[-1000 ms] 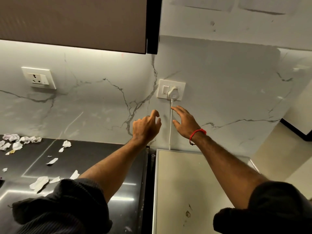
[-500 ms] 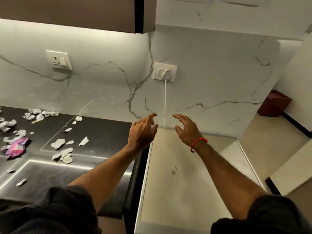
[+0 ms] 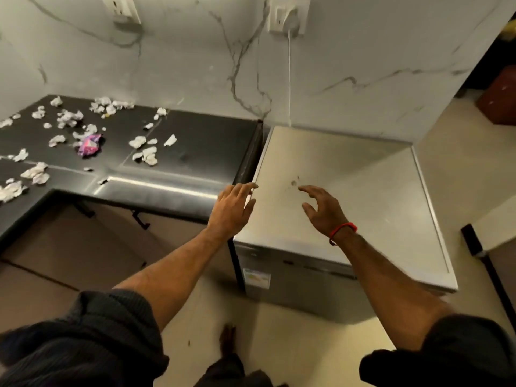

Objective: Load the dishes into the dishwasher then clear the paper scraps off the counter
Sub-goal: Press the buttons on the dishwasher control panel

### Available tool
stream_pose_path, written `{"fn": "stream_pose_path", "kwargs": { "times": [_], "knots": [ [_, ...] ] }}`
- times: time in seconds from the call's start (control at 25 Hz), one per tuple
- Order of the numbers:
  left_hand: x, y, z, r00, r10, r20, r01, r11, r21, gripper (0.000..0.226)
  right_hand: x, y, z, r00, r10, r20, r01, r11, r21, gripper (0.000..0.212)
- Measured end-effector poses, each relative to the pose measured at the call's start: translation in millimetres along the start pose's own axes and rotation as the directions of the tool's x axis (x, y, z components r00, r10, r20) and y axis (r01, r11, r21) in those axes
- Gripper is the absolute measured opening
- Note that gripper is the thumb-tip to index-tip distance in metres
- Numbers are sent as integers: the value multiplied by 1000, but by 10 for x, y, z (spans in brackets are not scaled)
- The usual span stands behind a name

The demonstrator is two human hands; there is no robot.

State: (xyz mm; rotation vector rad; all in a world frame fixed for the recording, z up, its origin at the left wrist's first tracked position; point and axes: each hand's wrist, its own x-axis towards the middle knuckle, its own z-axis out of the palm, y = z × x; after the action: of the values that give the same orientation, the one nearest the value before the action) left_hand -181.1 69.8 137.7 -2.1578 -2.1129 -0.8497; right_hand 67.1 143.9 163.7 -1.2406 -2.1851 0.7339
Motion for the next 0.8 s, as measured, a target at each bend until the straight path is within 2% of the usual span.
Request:
{"fn": "stream_pose_path", "kwargs": {
  "times": [0.16, 0.28, 0.36, 0.44, 0.56, 0.64, 0.8],
  "knots": [
    [-571, -114, 103, 980, -71, 188, 49, 992, 119, 28, -524, 75, 445, 987, 44, 154, -41, 999, -19, 47],
    [-800, -305, 278, 895, -157, 418, 84, 979, 187, 44, -707, 102, 777, 963, 116, 245, -101, 992, -72, 54],
    [-893, -465, 391, 859, -141, 492, 61, 982, 176, 54, -791, 153, 1033, 948, 165, 270, -122, 978, -172, 61],
    [-961, -581, 485, 878, -102, 468, 31, 987, 157, 59, -889, 200, 1222, 938, 214, 272, -149, 959, -241, 65],
    [-1010, -709, 603, 933, -31, 359, -24, 989, 147, 61, -925, 280, 1312, 957, 211, 198, -163, 958, -235, 67],
    [-1112, -810, 713, 950, 25, 312, -70, 989, 132, 74, -979, 331, 1394, 974, 200, 107, -176, 965, -196, 66],
    [-1282, -954, 1029, 983, 90, 162, -105, 990, 92, 94, -1077, 374, 1691, 973, 165, -161, -178, 982, -67, 64]
  ]
}}
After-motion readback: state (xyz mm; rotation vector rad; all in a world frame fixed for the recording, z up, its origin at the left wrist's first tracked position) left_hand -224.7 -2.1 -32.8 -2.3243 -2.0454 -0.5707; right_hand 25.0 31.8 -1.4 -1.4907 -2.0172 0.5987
